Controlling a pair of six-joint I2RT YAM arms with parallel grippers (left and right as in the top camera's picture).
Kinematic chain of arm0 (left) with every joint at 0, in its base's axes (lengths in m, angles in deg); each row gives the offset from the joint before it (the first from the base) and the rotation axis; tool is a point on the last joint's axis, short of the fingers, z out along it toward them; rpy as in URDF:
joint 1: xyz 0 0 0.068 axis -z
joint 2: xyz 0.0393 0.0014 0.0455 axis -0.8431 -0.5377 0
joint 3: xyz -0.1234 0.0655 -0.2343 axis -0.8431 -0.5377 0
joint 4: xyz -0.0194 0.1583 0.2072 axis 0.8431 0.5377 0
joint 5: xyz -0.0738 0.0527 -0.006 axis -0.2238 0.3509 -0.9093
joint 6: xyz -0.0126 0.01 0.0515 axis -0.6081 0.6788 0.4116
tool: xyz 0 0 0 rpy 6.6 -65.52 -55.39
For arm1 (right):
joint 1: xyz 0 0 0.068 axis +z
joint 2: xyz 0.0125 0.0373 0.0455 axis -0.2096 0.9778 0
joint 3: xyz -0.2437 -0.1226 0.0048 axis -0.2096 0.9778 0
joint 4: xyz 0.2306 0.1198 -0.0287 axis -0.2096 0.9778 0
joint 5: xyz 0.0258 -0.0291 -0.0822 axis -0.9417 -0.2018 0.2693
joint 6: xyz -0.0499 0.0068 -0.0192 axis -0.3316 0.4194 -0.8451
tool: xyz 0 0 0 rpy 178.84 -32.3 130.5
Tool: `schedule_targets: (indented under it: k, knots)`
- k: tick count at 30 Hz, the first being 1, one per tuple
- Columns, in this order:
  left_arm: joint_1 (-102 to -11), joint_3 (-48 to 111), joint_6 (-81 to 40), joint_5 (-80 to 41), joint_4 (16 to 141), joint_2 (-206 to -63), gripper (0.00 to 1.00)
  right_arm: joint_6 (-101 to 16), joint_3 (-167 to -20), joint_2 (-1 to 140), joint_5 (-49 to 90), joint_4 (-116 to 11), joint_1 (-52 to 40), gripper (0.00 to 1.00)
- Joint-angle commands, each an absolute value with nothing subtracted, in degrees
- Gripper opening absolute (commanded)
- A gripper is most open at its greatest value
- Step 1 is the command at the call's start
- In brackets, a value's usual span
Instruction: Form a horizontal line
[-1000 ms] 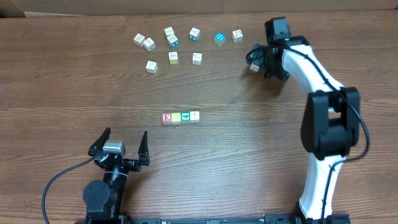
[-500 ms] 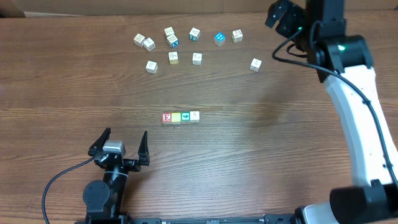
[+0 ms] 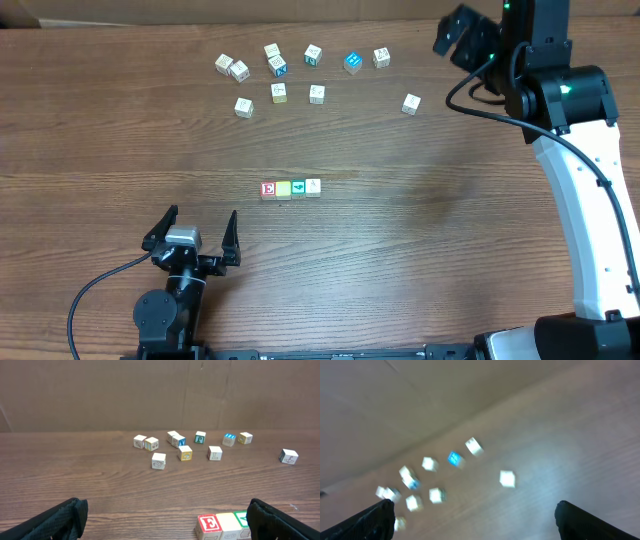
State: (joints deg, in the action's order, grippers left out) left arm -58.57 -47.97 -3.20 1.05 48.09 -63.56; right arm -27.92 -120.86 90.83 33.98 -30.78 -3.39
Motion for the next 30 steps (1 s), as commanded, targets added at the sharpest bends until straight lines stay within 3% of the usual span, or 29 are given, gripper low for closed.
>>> schedule_targets:
  k: [1,10,30]
  knots:
    - [-58.5,-48.2,-1.7,1.4,48.3,-62.8,0.99,-27.8,-121.4,86.4,34.2,-26.7,-3.4,1.00]
    - [-58.5,-48.2,-1.7,1.4,48.3,-62.8,0.99,-35.6,-119.6,73.9,35.7,-17.4,-3.4,1.00]
    - [-58.5,-48.2,-1.7,1.4,48.3,-62.8,1.00,-37.0,-91.8,55.4,35.9,-13.0,-3.4,1.00]
